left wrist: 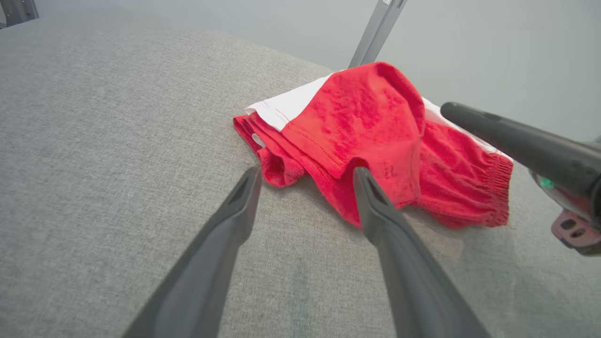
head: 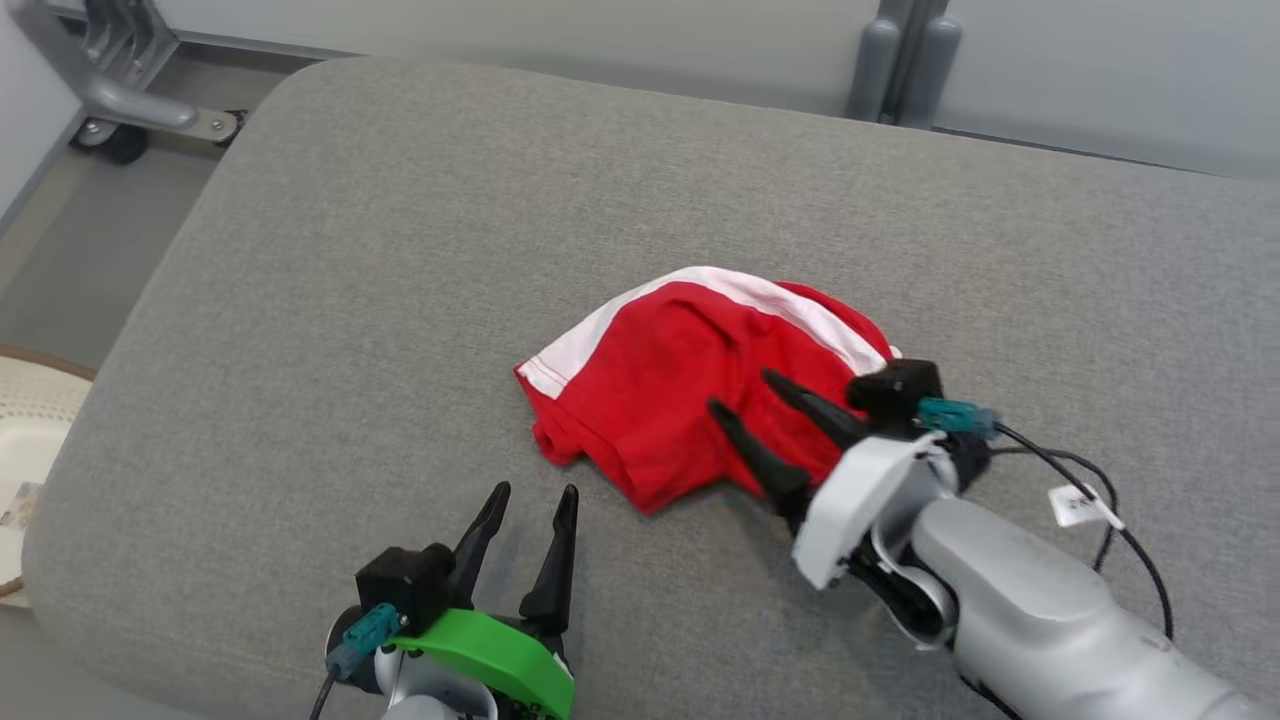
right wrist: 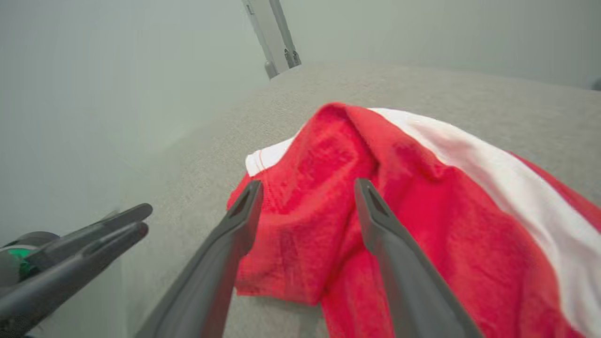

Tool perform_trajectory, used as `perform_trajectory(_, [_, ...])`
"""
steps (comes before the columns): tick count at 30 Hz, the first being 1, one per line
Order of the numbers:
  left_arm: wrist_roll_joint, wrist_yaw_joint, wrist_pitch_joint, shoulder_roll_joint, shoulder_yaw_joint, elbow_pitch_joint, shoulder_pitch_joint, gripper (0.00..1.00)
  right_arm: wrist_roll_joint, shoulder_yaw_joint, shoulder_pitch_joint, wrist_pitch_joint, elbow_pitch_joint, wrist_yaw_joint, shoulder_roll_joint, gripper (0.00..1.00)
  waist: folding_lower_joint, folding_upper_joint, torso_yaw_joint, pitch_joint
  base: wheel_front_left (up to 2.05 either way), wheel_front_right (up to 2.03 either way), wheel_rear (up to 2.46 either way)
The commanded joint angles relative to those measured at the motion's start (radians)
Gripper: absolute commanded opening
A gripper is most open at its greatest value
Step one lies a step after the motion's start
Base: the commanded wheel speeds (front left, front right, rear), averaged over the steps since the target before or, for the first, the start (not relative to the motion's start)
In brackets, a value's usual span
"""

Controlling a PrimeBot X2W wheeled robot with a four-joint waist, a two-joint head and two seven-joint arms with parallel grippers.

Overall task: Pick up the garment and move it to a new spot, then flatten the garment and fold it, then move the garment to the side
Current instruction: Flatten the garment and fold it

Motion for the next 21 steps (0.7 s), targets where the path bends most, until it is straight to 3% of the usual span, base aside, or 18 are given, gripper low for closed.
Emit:
perform_trajectory(1, [0.010,0.000,-0.002,0.002,0.006,-0.005,-0.005,1.00,0.005,-0.036,0.050,-0.007,0.015,-0.001,-0.023,1.00,0.0000,0.0000,-0.063,-0.003,0.00,0.00,0.00])
perform_trajectory(7, [0.018,-0.006,-0.002,0.002,0.016,-0.014,-0.014,1.00,-0.042,-0.190,0.197,-0.008,-0.003,-0.001,-0.071,1.00,0.0000,0.0000,-0.096,-0.005,0.00,0.00,0.00])
perform_trajectory(15, [0.024,-0.009,-0.002,0.002,0.018,-0.020,0.005,1.00,-0.106,-0.349,0.291,-0.009,-0.034,-0.001,-0.036,1.00,0.0000,0.0000,-0.082,-0.008,0.00,0.00,0.00])
perform_trajectory(21, [0.026,-0.011,-0.002,0.002,0.022,-0.019,0.011,1.00,-0.129,-0.391,0.269,-0.009,-0.020,-0.001,-0.021,1.00,0.0000,0.0000,-0.066,0.000,0.00,0.00,0.00])
